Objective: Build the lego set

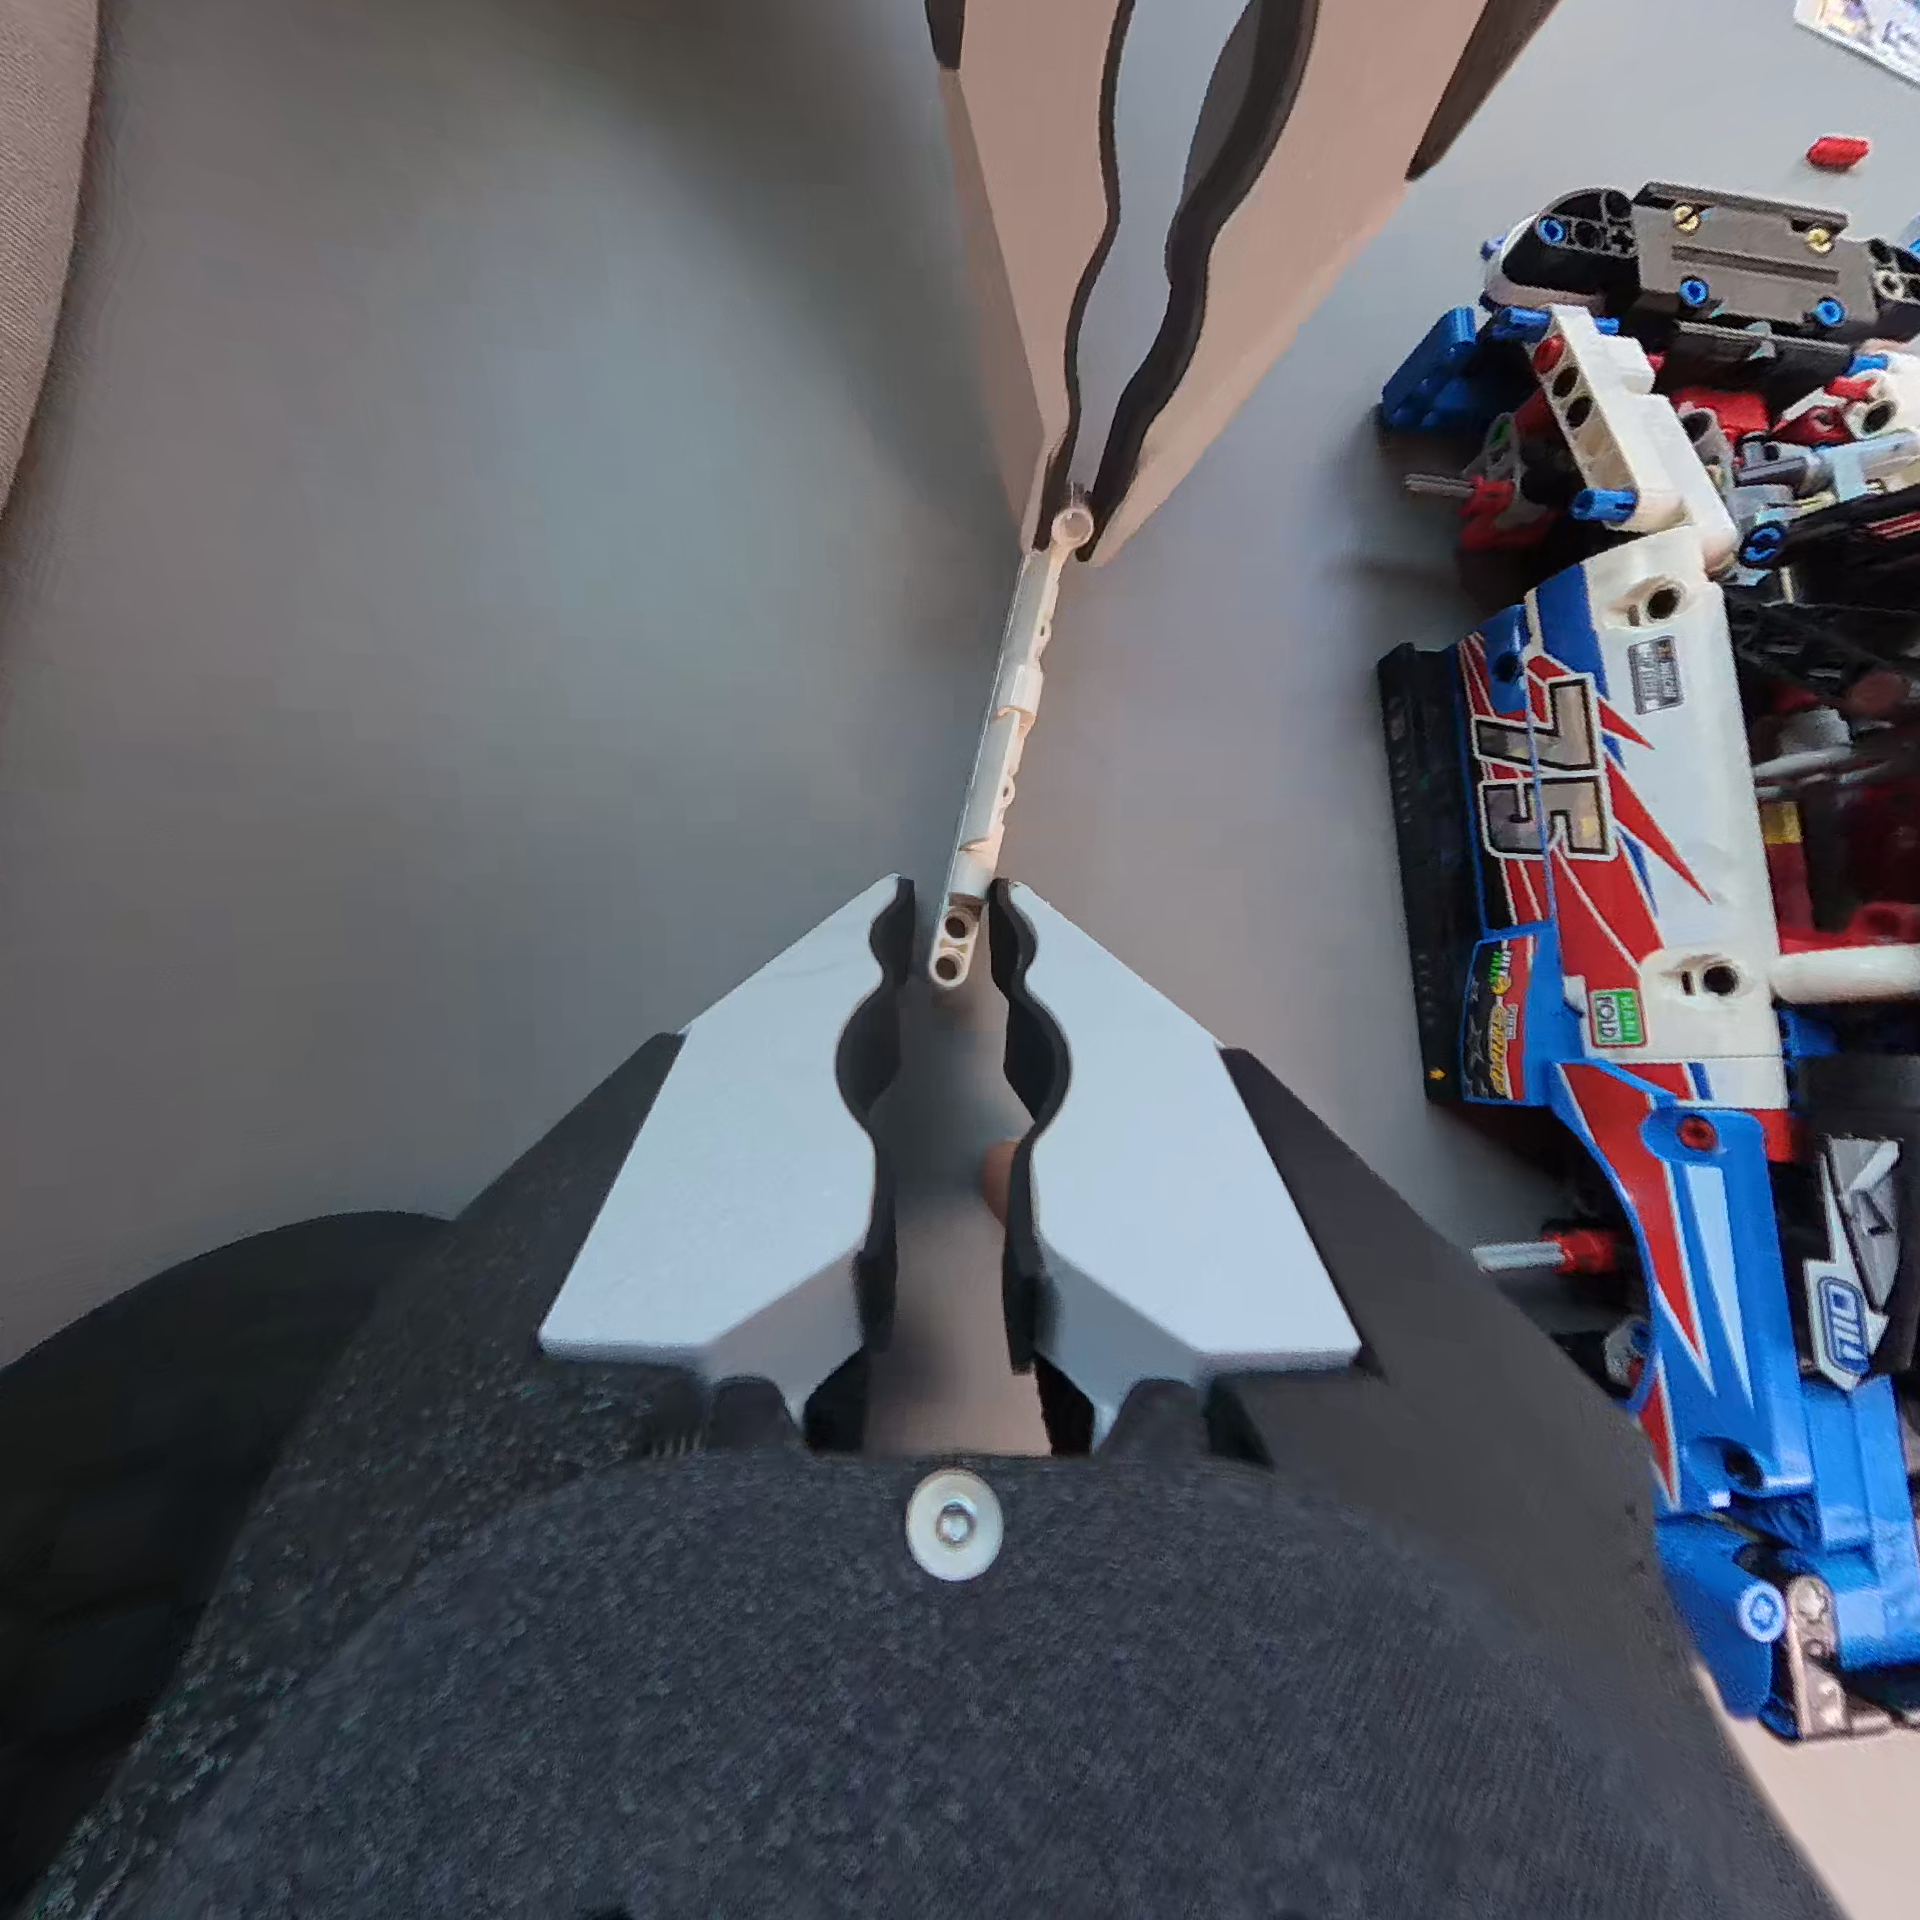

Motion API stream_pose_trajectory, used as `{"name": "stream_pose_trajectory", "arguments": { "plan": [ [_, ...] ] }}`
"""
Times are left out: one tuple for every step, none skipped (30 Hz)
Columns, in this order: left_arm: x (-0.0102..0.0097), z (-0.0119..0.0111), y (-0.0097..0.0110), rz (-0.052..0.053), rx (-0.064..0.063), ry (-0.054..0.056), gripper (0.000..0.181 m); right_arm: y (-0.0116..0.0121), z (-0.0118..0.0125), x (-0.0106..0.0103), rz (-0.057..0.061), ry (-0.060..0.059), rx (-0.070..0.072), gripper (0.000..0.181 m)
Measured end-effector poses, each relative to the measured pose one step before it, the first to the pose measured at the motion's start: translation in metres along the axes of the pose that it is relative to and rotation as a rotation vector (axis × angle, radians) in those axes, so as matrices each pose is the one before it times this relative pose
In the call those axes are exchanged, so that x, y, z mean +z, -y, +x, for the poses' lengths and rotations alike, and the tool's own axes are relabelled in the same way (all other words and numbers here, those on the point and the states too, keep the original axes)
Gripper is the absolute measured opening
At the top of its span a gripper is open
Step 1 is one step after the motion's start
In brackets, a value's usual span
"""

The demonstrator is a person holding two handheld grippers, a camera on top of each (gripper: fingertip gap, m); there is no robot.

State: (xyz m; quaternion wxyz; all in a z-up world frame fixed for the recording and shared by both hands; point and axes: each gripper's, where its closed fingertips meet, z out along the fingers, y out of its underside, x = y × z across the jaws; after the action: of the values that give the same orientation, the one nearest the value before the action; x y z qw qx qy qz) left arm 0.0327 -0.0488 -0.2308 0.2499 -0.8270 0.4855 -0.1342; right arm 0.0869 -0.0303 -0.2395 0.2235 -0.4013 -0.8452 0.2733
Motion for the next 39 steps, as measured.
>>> {"name": "stream_pose_trajectory", "arguments": {
  "plan": [
    [0.00106, 0.00164, 0.00018, -0.0121, 0.0004, -0.0145, 0.006, 0.00025, 0.00097, 0.00084, -0.0025, 0.0027, -0.0030, 0.009],
    [0.00099, 0.00097, -0.00058, -0.0178, 0.0012, -0.0070, 0.006, 0.00018, 0.00068, 0.00060, -0.0019, 0.0026, 0.0002, 0.008],
    [0.00057, -0.00012, -0.00099, -0.0194, 0.0100, 0.0022, 0.006, 0.00004, 0.00006, 0.00019, 0.0002, 0.0045, 0.0019, 0.008],
    [-0.00004, 0.00065, 0.00010, -0.0143, 0.0049, -0.0032, 0.006, 0.00011, 0.00001, 0.00002, 0.0019, 0.0000, 0.0012, 0.007],
    [0.00012, 0.00073, -0.00018, -0.0165, 0.0058, -0.0020, 0.006, 0.00017, 0.00027, 0.00012, 0.0026, -0.0061, -0.0028, 0.007],
    [0.00008, 0.00046, -0.00036, -0.0185, 0.0093, 0.0010, 0.006, 0.00005, -0.00005, 0.00001, 0.0023, -0.0072, -0.0061, 0.007],
    [-0.00002, 0.00061, -0.00043, -0.0210, 0.0094, -0.0009, 0.006, 0.00016, 0.00000, 0.00000, 0.0009, -0.0057, -0.0029, 0.007],
    [0.00003, 0.00002, -0.00016, -0.0232, 0.0087, 0.0016, 0.006, -0.00003, 0.00007, 0.00009, -0.0013, -0.0037, 0.0015, 0.007],
    [0.00008, -0.00002, -0.00003, -0.0249, 0.0107, 0.0029, 0.006, 0.00009, 0.00001, 0.00000, -0.0014, -0.0013, 0.0021, 0.007],
    [0.00011, -0.00016, 0.00012, -0.0264, 0.0116, 0.0045, 0.006, -0.00001, 0.00016, 0.00017, 0.0000, -0.0002, 0.0007, 0.007],
    [0.00013, -0.00017, 0.00021, -0.0259, 0.0113, 0.0045, 0.006, 0.00005, 0.00016, 0.00002, 0.0010, 0.0013, 0.0048, 0.007],
    [0.00013, -0.00008, -0.00014, -0.0252, 0.0074, 0.0026, 0.006, -0.00006, 0.00005, 0.00003, 0.0018, 0.0024, 0.0053, 0.007],
    [0.00012, 0.00009, -0.00014, -0.0227, 0.0023, 0.0001, 0.006, 0.00000, 0.00018, -0.00004, 0.0027, 0.0004, 0.0028, 0.007],
    [0.00010, -0.00010, -0.00003, -0.0188, -0.0006, 0.0004, 0.006, -0.00014, 0.00024, 0.00000, 0.0014, -0.0013, 0.0028, 0.007],
    [0.00008, -0.00003, -0.00013, -0.0183, 0.0048, 0.0037, 0.006, -0.00005, 0.00004, -0.00006, 0.0008, -0.0007, 0.0024, 0.007],
    [0.00017, -0.00019, -0.00014, -0.0188, 0.0070, 0.0079, 0.006, 0.00002, 0.00023, 0.00001, 0.0005, -0.0012, 0.0003, 0.007],
    [0.00009, -0.00025, -0.00012, -0.0185, 0.0073, 0.0110, 0.006, -0.00003, 0.00005, -0.00001, -0.0002, -0.0009, 0.0012, 0.007],
    [0.00009, -0.00057, 0.00019, -0.0144, 0.0021, 0.0125, 0.006, -0.00008, 0.00009, -0.00001, -0.0002, -0.0003, 0.0026, 0.007],
    [0.00028, -0.00115, 0.00028, -0.0070, -0.0068, 0.0125, 0.006, -0.00016, -0.00003, -0.00016, 0.0011, 0.0008, 0.0018, 0.007],
    [0.00010, -0.00055, -0.00002, -0.0037, -0.0114, 0.0062, 0.006, -0.00012, -0.00002, -0.00013, 0.0034, 0.0002, 0.0014, 0.007],
    [0.00000, -0.00024, -0.00064, -0.0044, -0.0076, 0.0051, 0.006, 0.00002, 0.00034, 0.00004, 0.0029, -0.0026, 0.0031, 0.007],
    [0.00004, -0.00045, -0.00126, -0.0075, -0.0042, 0.0055, 0.006, 0.00020, 0.00033, 0.00017, 0.0023, -0.0033, 0.0010, 0.007],
    [0.00025, -0.00081, -0.00196, -0.0133, 0.0001, 0.0064, 0.006, 0.00038, 0.00031, 0.00037, 0.0030, -0.0041, -0.0009, 0.007],
    [-0.00007, 0.00016, 0.00045, 0.0023, -0.0025, -0.0030, 0.006, 0.00020, -0.00002, 0.00013, 0.0006, 0.0000, -0.0001, 0.007],
    [-0.00006, 0.00066, 0.00096, 0.0057, -0.0045, -0.0106, 0.006, -0.00007, -0.00010, -0.00004, 0.0002, 0.0017, 0.0005, 0.007],
    [0.00003, 0.00041, 0.00035, 0.0027, -0.0088, -0.0093, 0.006, -0.00011, -0.00006, -0.00025, 0.0017, 0.0022, 0.0021, 0.006],
    [0.00011, -0.00013, 0.00009, -0.0007, 0.0002, -0.0007, 0.006, -0.00004, 0.00006, 0.00000, 0.0032, 0.0011, 0.0021, 0.006],
    [0.00005, 0.00002, 0.00024, -0.0047, 0.0042, 0.0052, 0.006, -0.00006, 0.00007, -0.00007, 0.0010, 0.0000, 0.0017, 0.006],
    [-0.00003, -0.00005, 0.00020, -0.0084, 0.0079, 0.0097, 0.006, 0.00008, -0.00003, -0.00006, -0.0006, -0.0006, -0.0005, 0.007],
    [0.00007, -0.00010, 0.00039, -0.0101, 0.0090, 0.0112, 0.006, -0.00001, -0.00010, 0.00004, 0.0001, -0.0010, -0.0019, 0.007],
    [-0.00002, 0.00004, 0.00033, -0.0105, 0.0084, 0.0111, 0.006, 0.00002, -0.00011, -0.00006, 0.0013, 0.0007, -0.0003, 0.007],
    [0.00014, -0.00001, 0.00046, -0.0097, 0.0061, 0.0104, 0.005, -0.00004, -0.00007, -0.00017, 0.0024, 0.0007, 0.0000, 0.006],
    [0.00013, 0.00011, 0.00075, -0.0054, 0.0023, 0.0084, 0.005, -0.00006, -0.00013, -0.00021, 0.0022, 0.0007, -0.0010, 0.006],
    [0.00014, 0.00012, 0.00052, -0.0034, -0.0048, 0.0046, 0.005, -0.00003, -0.00022, -0.00016, 0.0030, -0.0002, -0.0023, 0.006],
    [0.00008, 0.00007, -0.00008, -0.0041, -0.0044, 0.0023, 0.005, 0.00009, 0.00002, -0.00009, 0.0035, -0.0020, -0.0033, 0.006],
    [-0.00004, 0.00023, -0.00031, -0.0080, -0.0008, 0.0030, 0.005, 0.00003, 0.00002, 0.00001, 0.0031, -0.0021, -0.0025, 0.006],
    [0.00002, 0.00026, 0.00005, -0.0073, 0.0100, 0.0103, 0.005, 0.00005, -0.00003, -0.00001, 0.0017, -0.0015, -0.0023, 0.006],
    [-0.00009, 0.00023, 0.00007, -0.0057, 0.0136, 0.0108, 0.005, 0.00021, -0.00041, -0.00004, 0.0023, 0.0012, -0.0021, 0.006],
    [0.00010, 0.00007, 0.00014, -0.0009, 0.0027, 0.0009, 0.005, 0.00017, -0.00084, -0.00006, 0.0020, 0.0036, -0.0007, 0.006]
  ]
}}
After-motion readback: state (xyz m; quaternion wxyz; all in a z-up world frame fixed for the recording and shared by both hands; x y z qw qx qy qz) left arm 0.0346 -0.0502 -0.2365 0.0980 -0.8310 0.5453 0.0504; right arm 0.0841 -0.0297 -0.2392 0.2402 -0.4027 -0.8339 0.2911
